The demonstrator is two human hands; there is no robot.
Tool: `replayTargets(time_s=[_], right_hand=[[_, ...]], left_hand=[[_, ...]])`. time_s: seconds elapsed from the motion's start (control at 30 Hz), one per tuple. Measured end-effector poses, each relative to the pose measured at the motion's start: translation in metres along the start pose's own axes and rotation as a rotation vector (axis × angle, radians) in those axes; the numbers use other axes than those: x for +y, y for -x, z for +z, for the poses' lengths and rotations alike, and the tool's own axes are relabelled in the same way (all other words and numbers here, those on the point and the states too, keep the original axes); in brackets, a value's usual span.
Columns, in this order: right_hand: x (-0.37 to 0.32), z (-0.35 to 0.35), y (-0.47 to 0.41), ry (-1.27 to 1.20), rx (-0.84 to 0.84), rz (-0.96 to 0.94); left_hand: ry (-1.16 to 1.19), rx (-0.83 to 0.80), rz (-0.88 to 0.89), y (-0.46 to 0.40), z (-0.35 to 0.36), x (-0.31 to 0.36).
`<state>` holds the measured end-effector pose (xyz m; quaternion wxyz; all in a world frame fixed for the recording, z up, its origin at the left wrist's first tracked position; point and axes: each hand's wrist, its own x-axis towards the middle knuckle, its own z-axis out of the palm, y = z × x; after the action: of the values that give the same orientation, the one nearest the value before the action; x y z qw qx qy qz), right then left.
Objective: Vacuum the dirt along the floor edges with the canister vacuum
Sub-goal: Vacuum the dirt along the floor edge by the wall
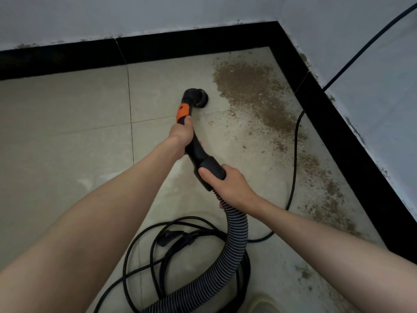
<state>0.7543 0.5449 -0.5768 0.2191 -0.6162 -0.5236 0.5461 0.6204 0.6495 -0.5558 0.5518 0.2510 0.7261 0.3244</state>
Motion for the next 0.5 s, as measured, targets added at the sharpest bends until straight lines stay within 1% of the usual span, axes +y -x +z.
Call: replayTargets(time_s=[0.1, 0.17, 0.23, 0.37, 0.5], right_hand=[[-0.016, 0.007, -0.004, -0.003, -0.110, 0.011], [-0.024, 0.010, -0.004, -0.007, -0.208, 0.036], [-0.028, 0.013, -0.002, 0.048, -0.270, 0.036], [-0.037, 0.030, 0.000, 0.174, -0.279, -0.037], [-0.047, 0.044, -0.005, 0.426, -0.231, -0.129]], left_hand=[[0.055, 0.050, 0.001, 0.000, -0.024, -0.001], [0.119, 0.064, -0.034, 0.002, -0.040, -0.005], [0.185, 0.078, -0.080, 0.006, -0.055, -0.013], [0.250, 0.118, -0.104, 0.017, -0.071, -0.030], [0.283, 0.117, -0.131, 0.026, -0.070, -0.040]])
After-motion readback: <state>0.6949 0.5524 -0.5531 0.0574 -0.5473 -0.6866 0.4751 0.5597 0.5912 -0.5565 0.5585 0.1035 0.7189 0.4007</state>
